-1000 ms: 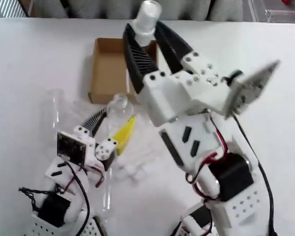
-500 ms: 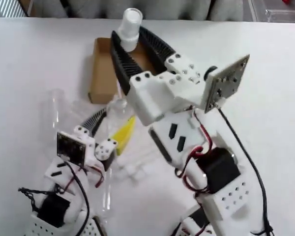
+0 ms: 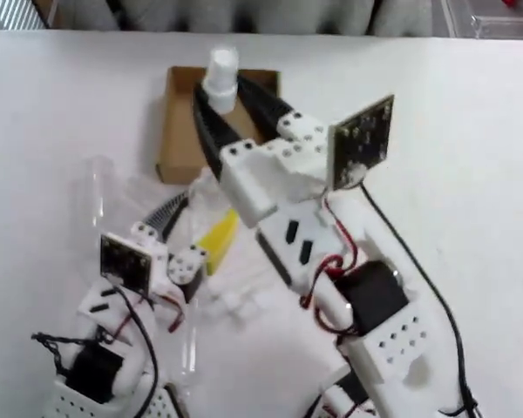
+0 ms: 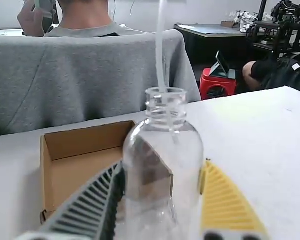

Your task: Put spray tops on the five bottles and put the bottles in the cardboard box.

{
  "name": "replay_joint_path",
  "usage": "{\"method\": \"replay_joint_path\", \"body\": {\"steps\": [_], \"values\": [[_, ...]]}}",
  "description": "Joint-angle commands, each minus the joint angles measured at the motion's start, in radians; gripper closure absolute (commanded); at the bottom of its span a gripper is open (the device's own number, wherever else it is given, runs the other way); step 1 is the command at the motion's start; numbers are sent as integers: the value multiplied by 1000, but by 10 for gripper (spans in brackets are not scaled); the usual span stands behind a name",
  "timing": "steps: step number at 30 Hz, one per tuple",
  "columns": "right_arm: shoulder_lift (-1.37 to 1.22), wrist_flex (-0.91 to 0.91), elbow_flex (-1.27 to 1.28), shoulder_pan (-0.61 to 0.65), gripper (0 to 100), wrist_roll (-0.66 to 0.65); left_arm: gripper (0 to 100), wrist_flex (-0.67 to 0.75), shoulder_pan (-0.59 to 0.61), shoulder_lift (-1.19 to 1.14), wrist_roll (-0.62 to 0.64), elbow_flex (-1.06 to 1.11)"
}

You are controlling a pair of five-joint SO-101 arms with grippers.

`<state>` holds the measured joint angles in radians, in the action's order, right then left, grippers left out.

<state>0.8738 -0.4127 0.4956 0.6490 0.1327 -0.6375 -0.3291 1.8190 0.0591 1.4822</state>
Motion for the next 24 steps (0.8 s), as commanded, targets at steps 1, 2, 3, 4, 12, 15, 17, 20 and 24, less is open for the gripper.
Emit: {"method": "replay_joint_path", "body": {"steps": [1, 2, 3, 4, 12, 15, 17, 20, 24], "values": [[61, 1, 41, 5, 982, 5, 979, 21, 10, 13, 9, -6], [68, -18, 58, 5, 982, 3, 979, 21, 10, 13, 9, -6], [74, -41, 77, 7, 979, 3, 979, 21, 10, 13, 9, -6], [77, -64, 91, 12, 978, 3, 979, 21, 10, 13, 9, -6], [81, -124, 109, 84, 976, 3, 979, 23, 12, 13, 9, -6], [87, -173, 109, 107, 923, 3, 979, 23, 12, 13, 9, -6], [88, -203, 109, 117, 857, 3, 979, 23, 12, 13, 9, -6], [88, -226, 101, 117, 792, 3, 979, 21, 12, 13, 9, -6], [88, -311, 3, 117, 785, 6, 979, 21, 12, 13, 9, -6]]}}
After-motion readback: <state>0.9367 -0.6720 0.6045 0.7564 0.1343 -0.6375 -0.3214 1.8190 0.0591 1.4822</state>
